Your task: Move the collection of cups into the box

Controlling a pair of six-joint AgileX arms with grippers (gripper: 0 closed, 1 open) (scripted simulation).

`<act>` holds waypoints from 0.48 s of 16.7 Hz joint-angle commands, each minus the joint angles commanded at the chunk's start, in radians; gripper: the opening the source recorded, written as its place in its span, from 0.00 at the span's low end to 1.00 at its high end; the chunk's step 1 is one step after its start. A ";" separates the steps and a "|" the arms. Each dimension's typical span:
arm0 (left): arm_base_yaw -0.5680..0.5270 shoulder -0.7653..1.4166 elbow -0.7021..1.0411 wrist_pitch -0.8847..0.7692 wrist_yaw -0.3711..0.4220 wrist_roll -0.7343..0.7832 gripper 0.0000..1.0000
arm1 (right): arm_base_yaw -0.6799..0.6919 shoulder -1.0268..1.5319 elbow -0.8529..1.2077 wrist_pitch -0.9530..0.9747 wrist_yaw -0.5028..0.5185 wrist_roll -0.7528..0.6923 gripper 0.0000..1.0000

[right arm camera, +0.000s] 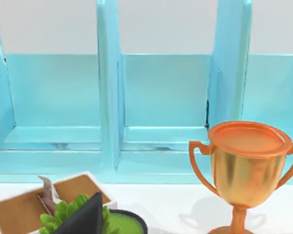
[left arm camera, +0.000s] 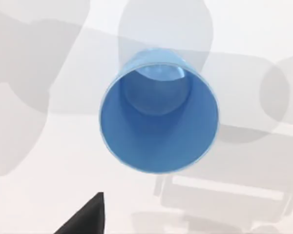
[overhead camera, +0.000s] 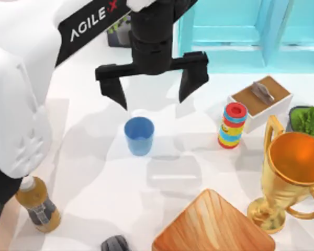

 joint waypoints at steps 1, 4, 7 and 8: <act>0.003 -0.002 -0.003 -0.001 0.001 0.001 1.00 | 0.000 0.000 0.000 0.000 0.000 0.000 1.00; 0.003 -0.004 -0.044 0.039 0.000 0.002 1.00 | 0.000 0.000 0.000 0.000 0.000 0.000 1.00; 0.003 -0.003 -0.164 0.162 0.000 0.003 1.00 | 0.000 0.000 0.000 0.000 0.000 0.000 1.00; 0.003 -0.002 -0.213 0.213 0.000 0.003 1.00 | 0.000 0.000 0.000 0.000 0.000 0.000 1.00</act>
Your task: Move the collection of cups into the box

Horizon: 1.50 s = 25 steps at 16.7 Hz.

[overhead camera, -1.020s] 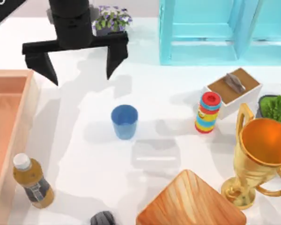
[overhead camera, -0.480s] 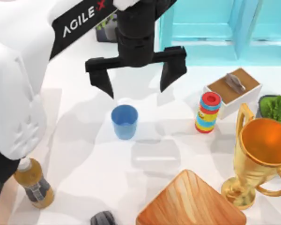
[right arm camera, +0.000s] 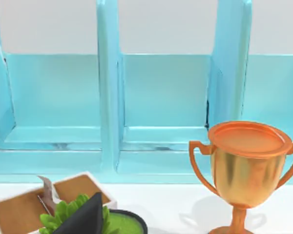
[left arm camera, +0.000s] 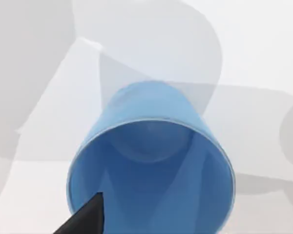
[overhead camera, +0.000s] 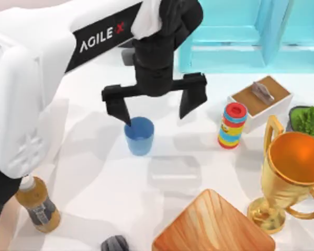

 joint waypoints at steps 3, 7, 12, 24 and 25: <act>0.000 0.005 -0.130 0.135 0.000 0.000 1.00 | 0.000 0.000 0.000 0.000 0.000 0.000 1.00; -0.001 0.007 -0.175 0.180 0.000 -0.001 1.00 | 0.000 0.000 0.000 0.000 0.000 0.000 1.00; -0.001 0.007 -0.175 0.180 0.000 -0.001 0.77 | 0.000 0.000 0.000 0.000 0.000 0.000 1.00; -0.001 0.007 -0.175 0.180 0.000 -0.001 0.00 | 0.000 0.000 0.000 0.000 0.000 0.000 1.00; -0.001 0.007 -0.175 0.180 0.000 -0.001 0.00 | 0.000 0.000 0.000 0.000 0.000 0.000 1.00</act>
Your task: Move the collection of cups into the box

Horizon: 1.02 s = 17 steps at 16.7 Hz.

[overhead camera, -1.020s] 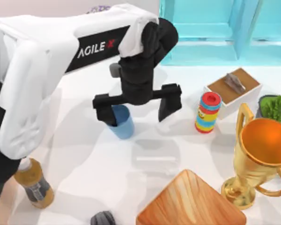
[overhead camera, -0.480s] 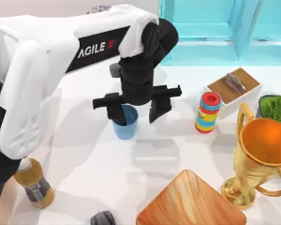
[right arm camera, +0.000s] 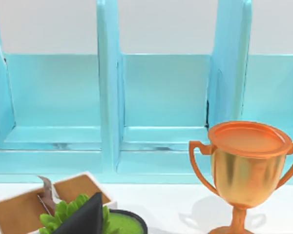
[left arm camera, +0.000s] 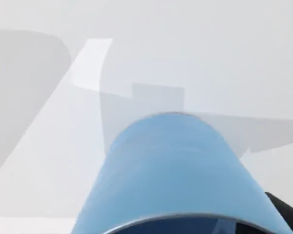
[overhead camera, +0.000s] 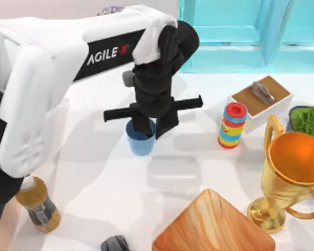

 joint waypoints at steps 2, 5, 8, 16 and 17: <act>0.000 0.000 0.000 0.000 0.000 0.000 0.00 | 0.000 0.000 0.000 0.000 0.000 0.000 1.00; 0.000 0.000 0.000 0.000 0.000 0.000 0.00 | 0.000 0.000 0.000 0.000 0.000 0.000 1.00; 0.017 -0.019 -0.004 -0.016 0.001 0.017 0.00 | 0.000 0.000 0.000 0.000 0.000 0.000 1.00; 0.200 -0.257 -0.024 -0.232 -0.003 0.198 0.00 | 0.000 0.000 0.000 0.000 0.000 0.000 1.00; 0.201 -0.258 -0.024 -0.233 -0.003 0.199 0.00 | 0.000 0.000 0.000 0.000 0.000 0.000 1.00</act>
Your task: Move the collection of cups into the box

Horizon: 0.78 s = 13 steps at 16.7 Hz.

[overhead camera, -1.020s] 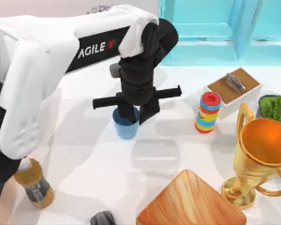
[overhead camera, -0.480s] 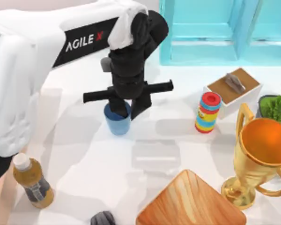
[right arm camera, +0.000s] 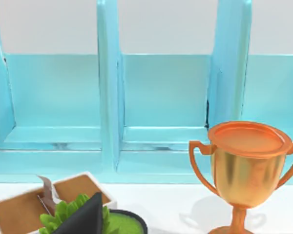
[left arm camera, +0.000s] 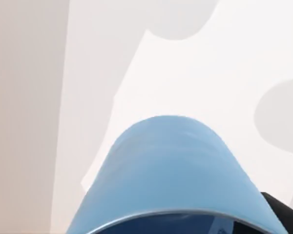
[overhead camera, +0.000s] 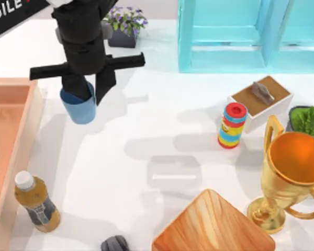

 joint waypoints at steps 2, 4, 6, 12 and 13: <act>0.000 0.000 0.000 0.000 0.000 0.000 0.00 | 0.000 0.000 0.000 0.000 0.000 0.000 1.00; -0.002 0.002 0.001 0.001 -0.002 0.003 0.00 | 0.000 0.000 0.000 0.000 0.000 0.000 1.00; 0.030 -0.017 -0.014 0.000 -0.004 0.037 0.00 | 0.000 0.000 0.000 0.000 0.000 0.000 1.00; 0.278 -0.166 -0.147 -0.010 -0.018 0.365 0.00 | 0.000 0.000 0.000 0.000 0.000 0.000 1.00; 0.329 -0.197 -0.176 -0.012 -0.020 0.440 0.00 | 0.000 0.000 0.000 0.000 0.000 0.000 1.00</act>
